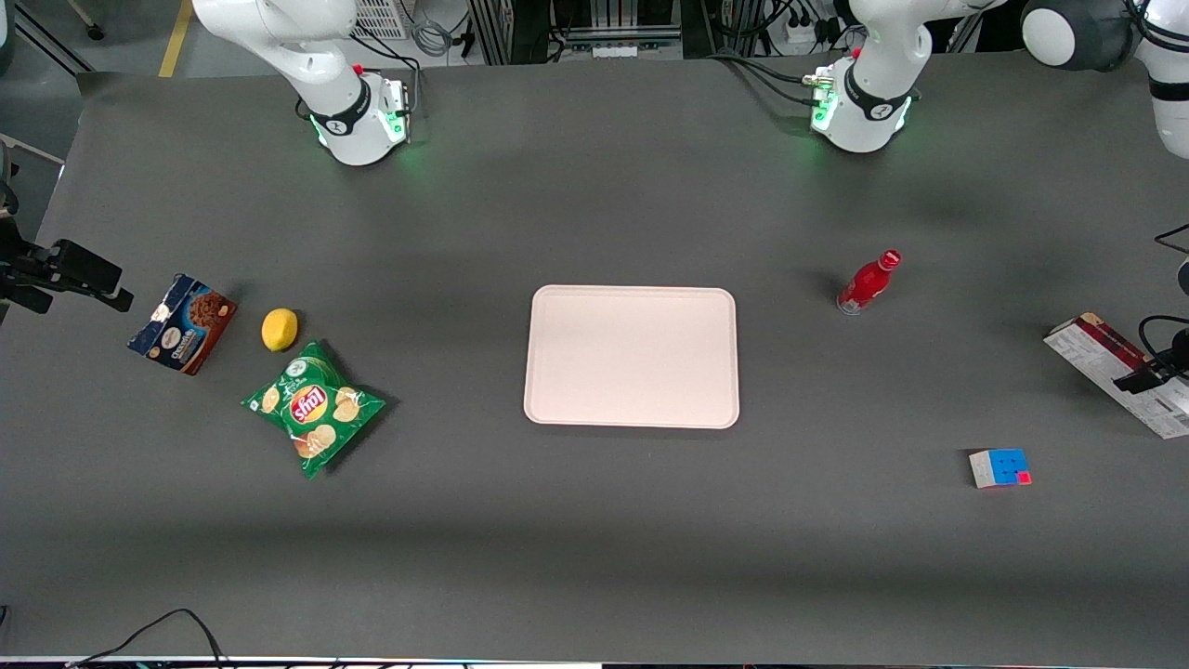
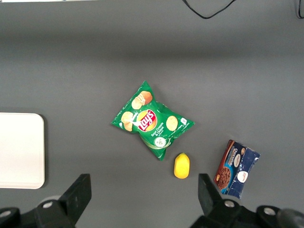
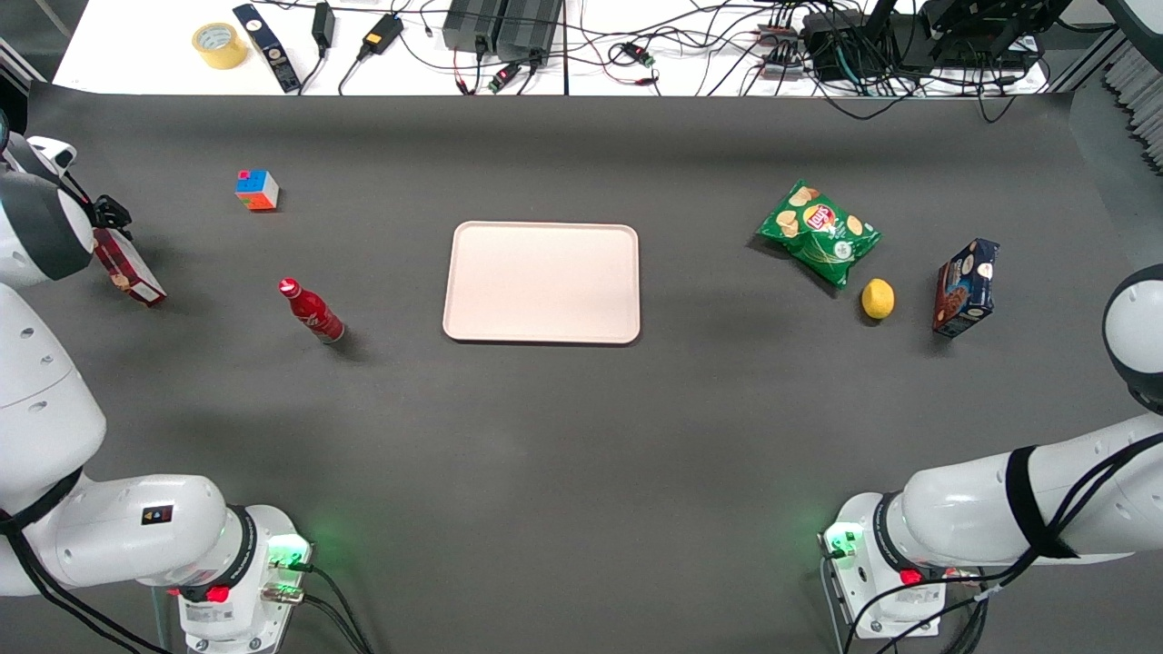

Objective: Place red cookie box on tray

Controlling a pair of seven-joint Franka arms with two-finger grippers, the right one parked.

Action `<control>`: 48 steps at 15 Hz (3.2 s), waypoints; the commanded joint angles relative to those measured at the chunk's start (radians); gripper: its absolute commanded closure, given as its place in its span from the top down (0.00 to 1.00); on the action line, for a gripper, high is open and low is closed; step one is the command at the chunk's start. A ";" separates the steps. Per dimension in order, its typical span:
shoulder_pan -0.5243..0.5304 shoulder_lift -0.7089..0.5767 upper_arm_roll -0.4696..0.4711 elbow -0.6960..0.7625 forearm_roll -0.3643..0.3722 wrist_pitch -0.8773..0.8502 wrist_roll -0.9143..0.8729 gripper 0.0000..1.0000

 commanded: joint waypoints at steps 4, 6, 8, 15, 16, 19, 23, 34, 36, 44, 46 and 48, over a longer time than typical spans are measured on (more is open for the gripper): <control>-0.011 0.006 -0.004 0.019 -0.042 -0.015 -0.042 0.66; -0.014 0.006 -0.011 0.020 -0.053 -0.015 -0.114 0.67; -0.014 0.006 -0.011 0.036 -0.045 -0.013 -0.111 0.55; -0.016 -0.003 -0.010 0.059 -0.036 -0.093 -0.067 0.00; -0.016 -0.003 -0.010 0.060 -0.036 -0.096 -0.068 0.00; -0.016 -0.003 -0.008 0.133 -0.039 -0.212 -0.077 0.00; -0.014 -0.004 0.002 0.314 -0.004 -0.470 -0.091 0.00; -0.027 -0.225 0.007 0.384 0.162 -0.567 -0.079 0.00; -0.031 -0.244 0.004 0.465 0.188 -0.660 -0.080 0.00; -0.115 -0.262 -0.022 0.522 0.208 -0.809 -0.088 0.00; -0.128 -0.271 -0.082 0.522 0.209 -0.826 -0.106 0.00; -0.140 -0.285 -0.168 0.522 0.223 -0.845 -0.176 0.00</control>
